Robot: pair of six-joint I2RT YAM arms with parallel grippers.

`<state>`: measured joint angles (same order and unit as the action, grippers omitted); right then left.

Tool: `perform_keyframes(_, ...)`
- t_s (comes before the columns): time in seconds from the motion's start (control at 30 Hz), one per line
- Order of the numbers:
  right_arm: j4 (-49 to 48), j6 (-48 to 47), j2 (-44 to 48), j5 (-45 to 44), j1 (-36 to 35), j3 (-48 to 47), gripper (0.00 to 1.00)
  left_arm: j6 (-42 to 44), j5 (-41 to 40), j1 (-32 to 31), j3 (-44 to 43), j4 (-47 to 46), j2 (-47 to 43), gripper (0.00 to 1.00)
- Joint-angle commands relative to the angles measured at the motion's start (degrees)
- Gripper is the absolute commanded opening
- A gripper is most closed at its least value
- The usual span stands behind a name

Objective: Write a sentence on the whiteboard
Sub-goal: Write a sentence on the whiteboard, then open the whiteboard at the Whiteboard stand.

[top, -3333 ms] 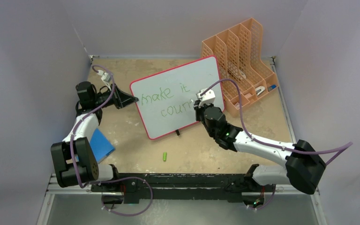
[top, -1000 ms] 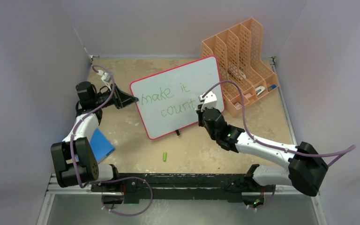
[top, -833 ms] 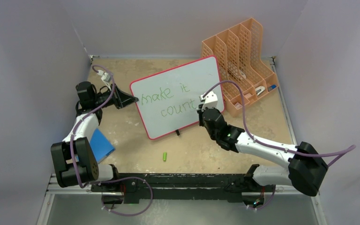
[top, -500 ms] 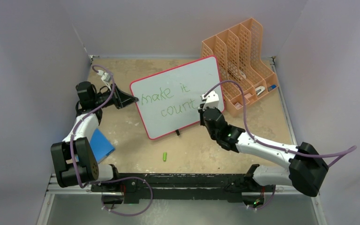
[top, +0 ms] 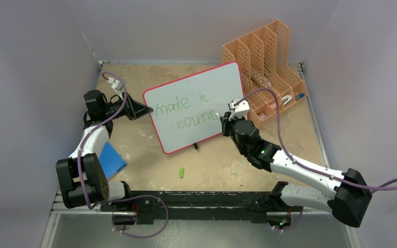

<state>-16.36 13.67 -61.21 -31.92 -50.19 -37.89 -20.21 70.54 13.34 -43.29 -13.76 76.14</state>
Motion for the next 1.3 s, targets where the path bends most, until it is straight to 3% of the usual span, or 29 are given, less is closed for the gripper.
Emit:
perform_keyframes(0.0,-1.93,-1.2,1.07,-0.27,0.11,-0.51,0.0,1.5,-2.04,-0.66,-1.45,0.63,-2.09,0.2)
perform_keyframes(0.33,-0.14,-1.83,3.37,-1.53,0.12,-1.61,0.0,1.14,-4.27,-0.64,-1.45,1.72,-4.52,0.49)
perform_keyframes(0.6,1.16,-1.87,5.32,-2.76,0.16,-2.82,0.0,1.4,-11.27,-0.65,-0.78,4.96,-9.82,0.69)
perform_keyframes(0.77,2.88,-1.92,6.83,-3.06,0.17,-3.8,0.0,1.52,-19.62,-0.68,-1.59,11.04,-13.86,0.73)
perform_keyframes(0.97,3.1,-2.32,8.73,-3.55,0.1,-3.95,0.0,1.9,-30.66,-0.63,-6.42,25.6,-18.61,0.76)
perform_keyframes(1.27,4.74,-1.59,11.29,-3.42,0.1,-4.39,0.0,0.86,-34.97,-1.88,-11.59,41.75,-24.34,0.82)
